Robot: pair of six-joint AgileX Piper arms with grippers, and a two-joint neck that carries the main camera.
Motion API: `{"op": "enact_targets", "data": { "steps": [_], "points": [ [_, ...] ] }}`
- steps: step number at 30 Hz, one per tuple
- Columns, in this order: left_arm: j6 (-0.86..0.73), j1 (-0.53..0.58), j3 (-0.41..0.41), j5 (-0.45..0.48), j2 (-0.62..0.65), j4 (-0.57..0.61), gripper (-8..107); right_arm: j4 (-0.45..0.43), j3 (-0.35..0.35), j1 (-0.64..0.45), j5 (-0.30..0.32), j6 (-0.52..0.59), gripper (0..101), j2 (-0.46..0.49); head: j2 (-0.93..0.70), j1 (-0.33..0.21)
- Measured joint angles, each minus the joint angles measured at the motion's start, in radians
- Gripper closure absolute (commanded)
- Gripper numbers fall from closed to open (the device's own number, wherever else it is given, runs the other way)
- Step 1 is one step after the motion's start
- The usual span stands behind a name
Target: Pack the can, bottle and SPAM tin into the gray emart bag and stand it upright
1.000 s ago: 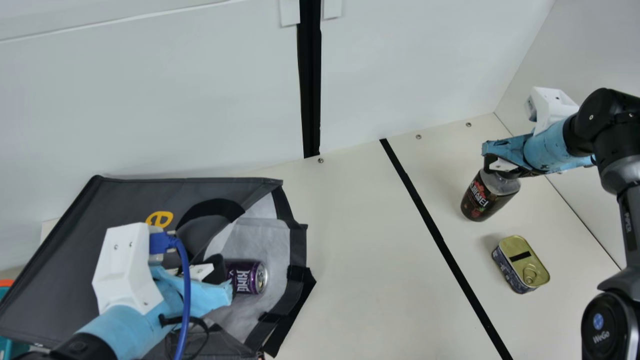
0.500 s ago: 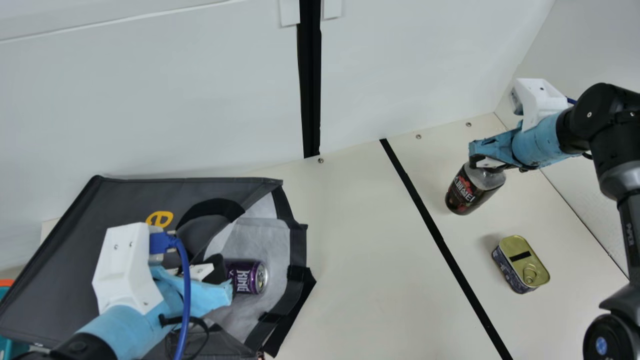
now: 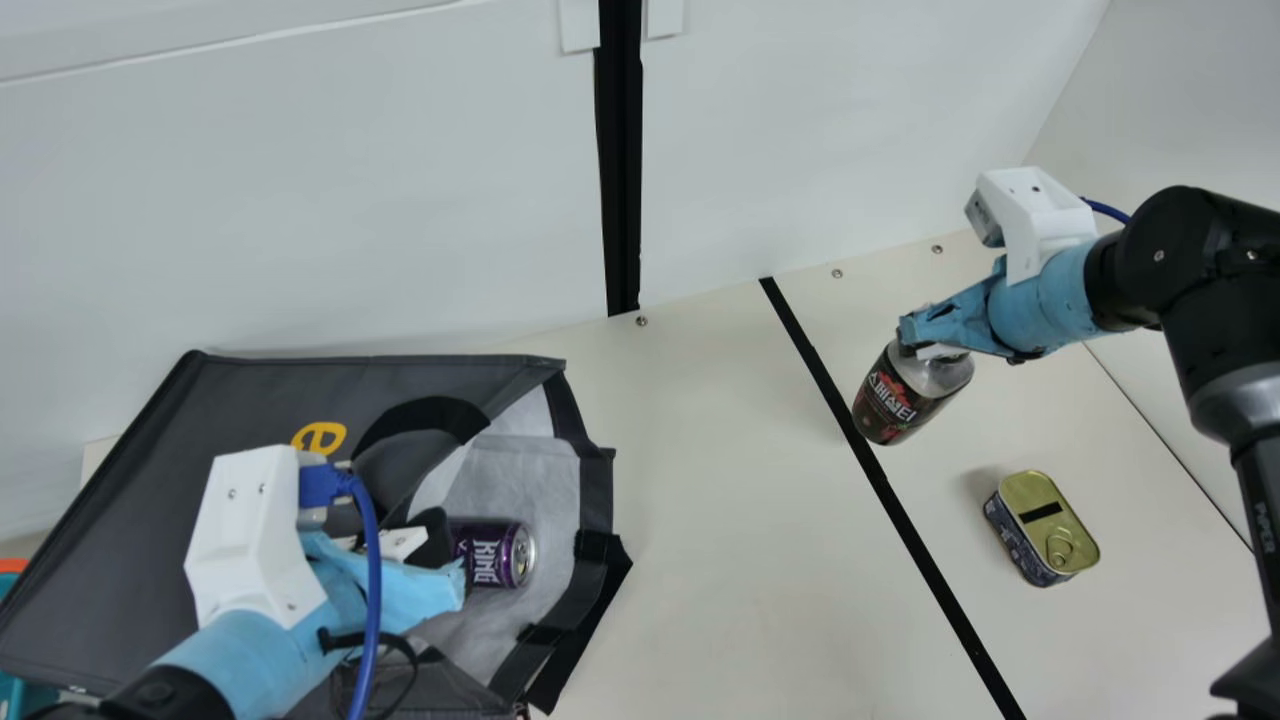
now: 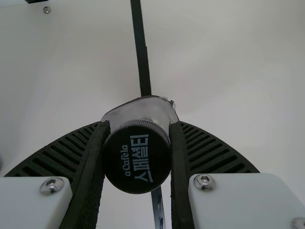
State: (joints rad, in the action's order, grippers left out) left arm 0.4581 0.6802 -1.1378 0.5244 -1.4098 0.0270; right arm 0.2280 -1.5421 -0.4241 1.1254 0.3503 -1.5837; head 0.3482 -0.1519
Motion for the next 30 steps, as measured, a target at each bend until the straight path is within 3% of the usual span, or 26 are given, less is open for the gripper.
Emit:
{"op": "enact_targets", "data": {
  "steps": [14, 30],
  "points": [
    [0.000, 0.000, 0.000, 0.000, 0.000, 0.000, 107, -0.016, 0.071, 0.132, 0.023, -0.015, 101, 0.094, -0.002, 0.000],
    [0.000, 0.000, 0.000, 0.000, 0.000, 0.000, 107, 0.015, 0.110, 0.246, 0.098, 0.088, 101, 0.173, -0.002, 0.000]
  ]
}}
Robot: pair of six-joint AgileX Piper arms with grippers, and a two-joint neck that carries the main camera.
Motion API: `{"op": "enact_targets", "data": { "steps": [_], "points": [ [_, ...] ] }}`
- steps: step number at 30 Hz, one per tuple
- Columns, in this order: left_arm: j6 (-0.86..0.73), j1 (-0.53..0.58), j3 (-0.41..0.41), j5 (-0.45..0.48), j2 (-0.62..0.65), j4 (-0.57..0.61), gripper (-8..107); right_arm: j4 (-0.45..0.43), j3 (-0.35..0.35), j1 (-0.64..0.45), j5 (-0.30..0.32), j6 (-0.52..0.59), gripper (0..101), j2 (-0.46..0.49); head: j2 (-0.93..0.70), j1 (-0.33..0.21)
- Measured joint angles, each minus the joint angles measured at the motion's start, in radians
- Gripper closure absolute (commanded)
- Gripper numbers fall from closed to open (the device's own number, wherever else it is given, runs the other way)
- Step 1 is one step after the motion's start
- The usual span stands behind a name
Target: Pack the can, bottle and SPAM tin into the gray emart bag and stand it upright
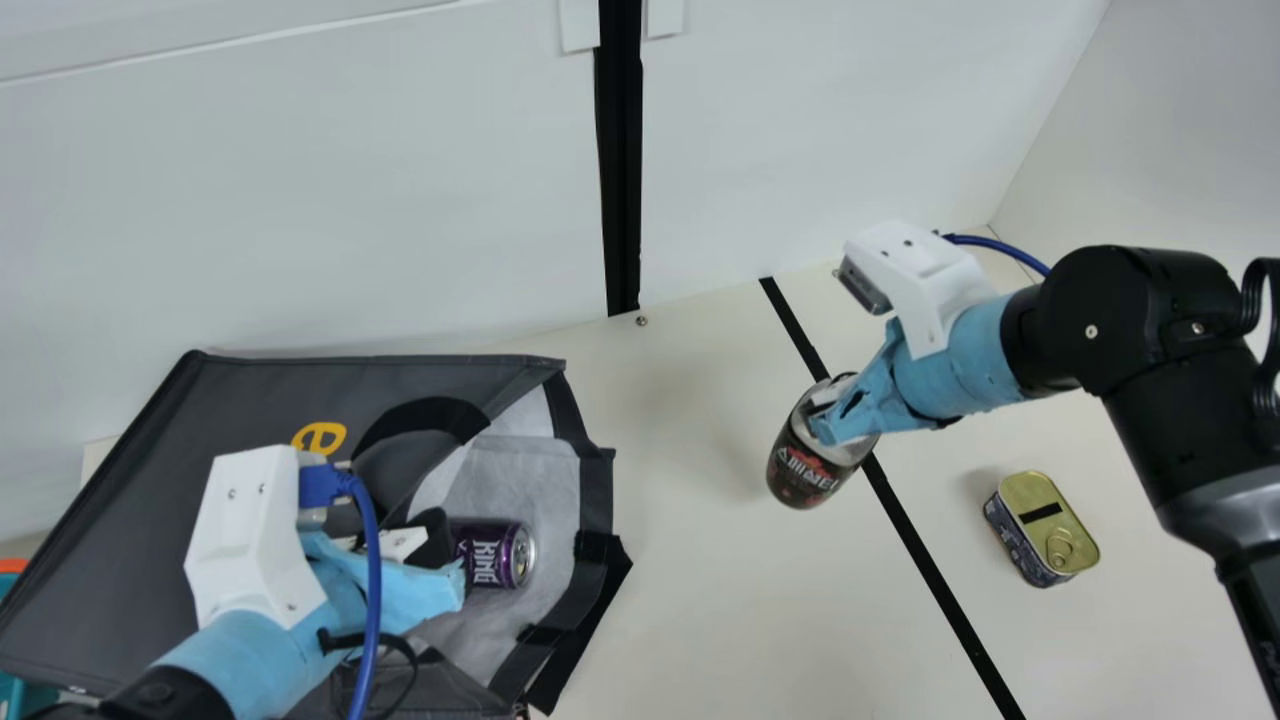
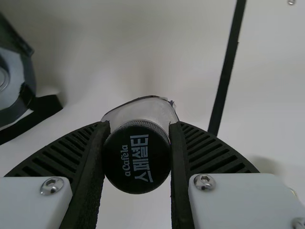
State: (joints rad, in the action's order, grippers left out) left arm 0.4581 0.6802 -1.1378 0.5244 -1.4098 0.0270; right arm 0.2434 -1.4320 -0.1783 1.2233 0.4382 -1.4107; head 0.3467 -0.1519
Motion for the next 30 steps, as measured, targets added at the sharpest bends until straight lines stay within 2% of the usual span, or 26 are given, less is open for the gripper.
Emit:
{"op": "enact_targets", "data": {
  "steps": [17, 30],
  "points": [
    [0.000, 0.000, 0.000, 0.000, 0.000, 0.000, 107, 0.052, 0.155, 0.148, -0.003, 0.113, 101, 0.106, 0.002, 0.000],
    [0.000, 0.000, 0.000, 0.000, 0.000, 0.000, 107, 0.089, 0.221, 0.251, -0.003, 0.133, 101, 0.149, 0.002, 0.000]
  ]
}}
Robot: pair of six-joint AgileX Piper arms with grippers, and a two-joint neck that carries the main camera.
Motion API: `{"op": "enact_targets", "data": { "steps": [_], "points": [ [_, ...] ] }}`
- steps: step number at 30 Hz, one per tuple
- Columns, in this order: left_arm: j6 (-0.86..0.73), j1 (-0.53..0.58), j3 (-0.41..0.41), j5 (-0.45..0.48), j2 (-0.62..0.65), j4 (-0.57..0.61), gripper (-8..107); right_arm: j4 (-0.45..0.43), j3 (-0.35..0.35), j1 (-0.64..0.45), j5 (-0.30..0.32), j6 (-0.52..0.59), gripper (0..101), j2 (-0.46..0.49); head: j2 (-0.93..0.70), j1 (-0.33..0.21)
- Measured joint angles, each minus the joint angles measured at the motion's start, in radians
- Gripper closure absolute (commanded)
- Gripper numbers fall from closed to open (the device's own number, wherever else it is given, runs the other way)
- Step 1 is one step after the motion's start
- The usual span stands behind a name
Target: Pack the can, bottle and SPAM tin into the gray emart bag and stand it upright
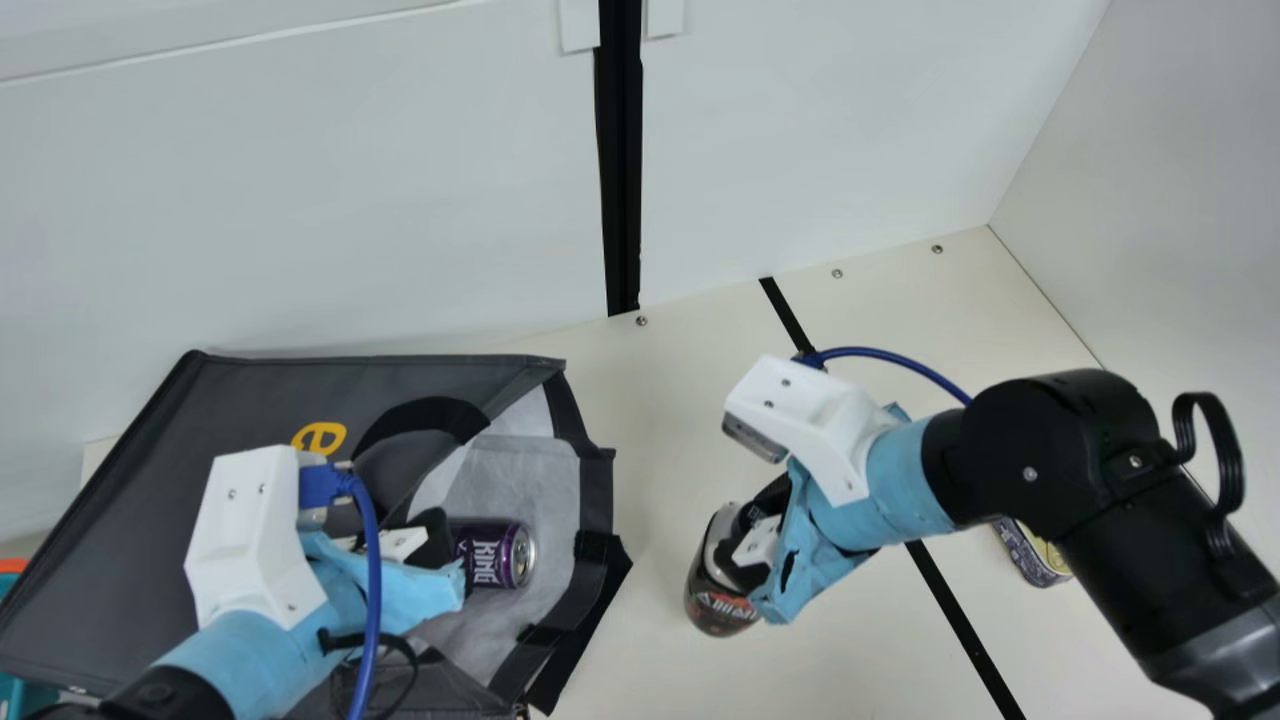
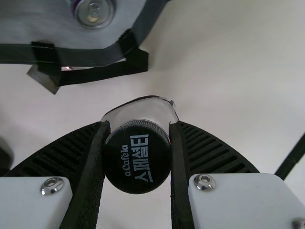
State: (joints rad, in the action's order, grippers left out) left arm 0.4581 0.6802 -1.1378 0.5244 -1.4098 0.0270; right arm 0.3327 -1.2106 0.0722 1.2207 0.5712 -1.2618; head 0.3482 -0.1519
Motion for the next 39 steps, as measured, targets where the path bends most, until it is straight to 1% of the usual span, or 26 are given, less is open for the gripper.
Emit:
{"op": "enact_targets", "data": {
  "steps": [10, 23, 29, 32, 35, 39],
  "points": [
    [0.000, 0.000, 0.000, 0.000, 0.000, 0.000, 107, 0.090, 0.000, 0.015, -0.002, 0.038, 101, 0.025, -0.002, 0.000],
    [0.000, 0.000, 0.000, 0.000, 0.000, 0.000, 107, 0.218, -0.023, -0.045, -0.004, 0.106, 101, 0.036, -0.002, 0.000],
    [0.000, 0.000, 0.000, 0.000, 0.000, 0.000, 107, 0.267, -0.003, -0.040, -0.074, 0.122, 101, 0.030, 0.000, 0.000],
    [0.000, 0.000, 0.000, 0.000, 0.000, 0.000, 107, 0.303, 0.008, -0.029, -0.121, 0.131, 101, 0.022, 0.000, 0.000],
    [-0.002, 0.000, 0.000, 0.000, 0.000, 0.000, 107, 0.316, 0.020, -0.013, -0.161, 0.138, 101, 0.017, -0.002, 0.000],
    [-0.002, 0.000, 0.000, 0.000, 0.000, 0.000, 107, 0.342, 0.038, 0.010, -0.231, 0.147, 101, 0.005, -0.002, 0.000]
  ]
}}
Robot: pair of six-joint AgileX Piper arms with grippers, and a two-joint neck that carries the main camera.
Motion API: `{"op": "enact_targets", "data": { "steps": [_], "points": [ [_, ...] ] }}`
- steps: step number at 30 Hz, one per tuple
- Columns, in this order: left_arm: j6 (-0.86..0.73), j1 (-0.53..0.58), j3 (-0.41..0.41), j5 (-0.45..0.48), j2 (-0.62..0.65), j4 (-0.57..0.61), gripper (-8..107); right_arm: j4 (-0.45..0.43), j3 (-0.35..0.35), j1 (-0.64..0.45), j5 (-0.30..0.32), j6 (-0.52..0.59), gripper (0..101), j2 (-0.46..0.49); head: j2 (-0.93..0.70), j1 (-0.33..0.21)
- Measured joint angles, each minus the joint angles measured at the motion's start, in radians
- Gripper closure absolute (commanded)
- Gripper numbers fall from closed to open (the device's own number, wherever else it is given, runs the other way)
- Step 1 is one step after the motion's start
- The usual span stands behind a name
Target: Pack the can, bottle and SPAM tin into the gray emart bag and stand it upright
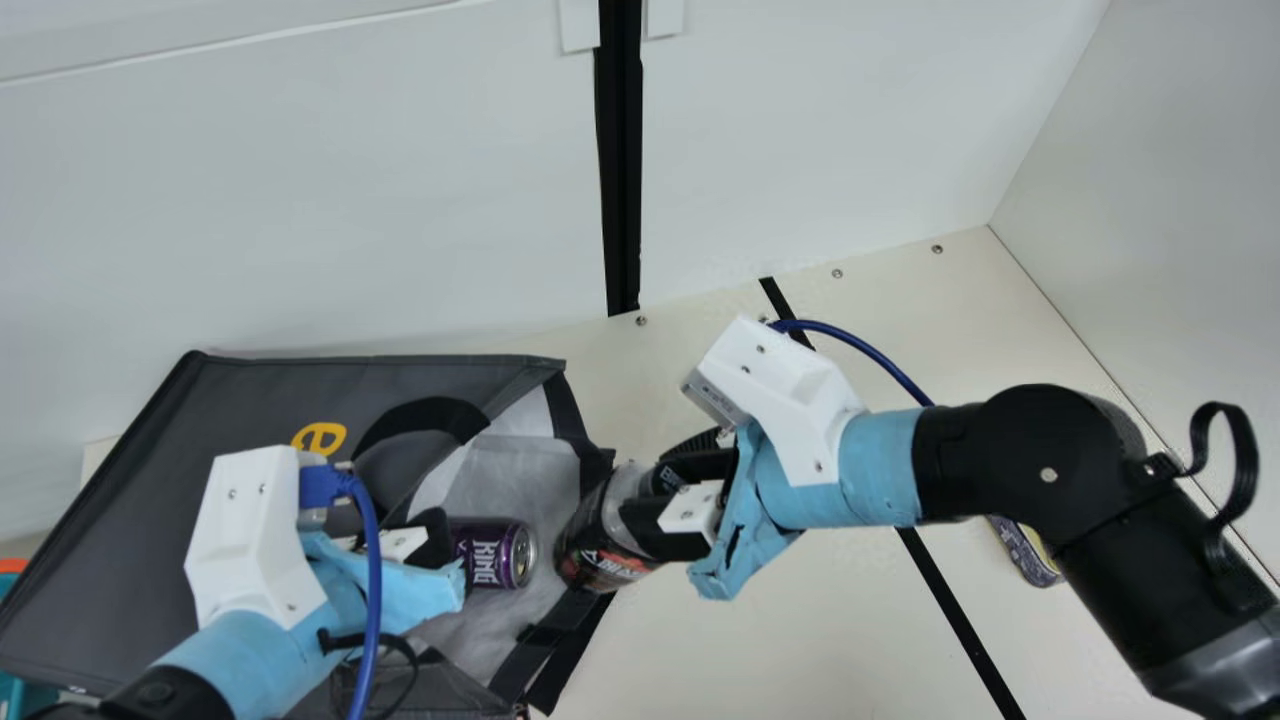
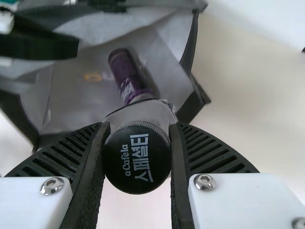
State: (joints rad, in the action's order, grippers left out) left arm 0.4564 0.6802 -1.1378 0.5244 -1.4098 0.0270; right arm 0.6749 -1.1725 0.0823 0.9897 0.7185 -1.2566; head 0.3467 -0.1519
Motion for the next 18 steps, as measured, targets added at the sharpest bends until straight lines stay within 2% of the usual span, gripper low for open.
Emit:
{"op": "enact_targets", "data": {
  "steps": [18],
  "points": [
    [0.000, 0.000, 0.000, 0.000, 0.000, 0.000, 107, 0.135, 0.045, 0.121, -0.286, 0.084, 101, -0.073, 0.002, 0.000]
  ]
}}
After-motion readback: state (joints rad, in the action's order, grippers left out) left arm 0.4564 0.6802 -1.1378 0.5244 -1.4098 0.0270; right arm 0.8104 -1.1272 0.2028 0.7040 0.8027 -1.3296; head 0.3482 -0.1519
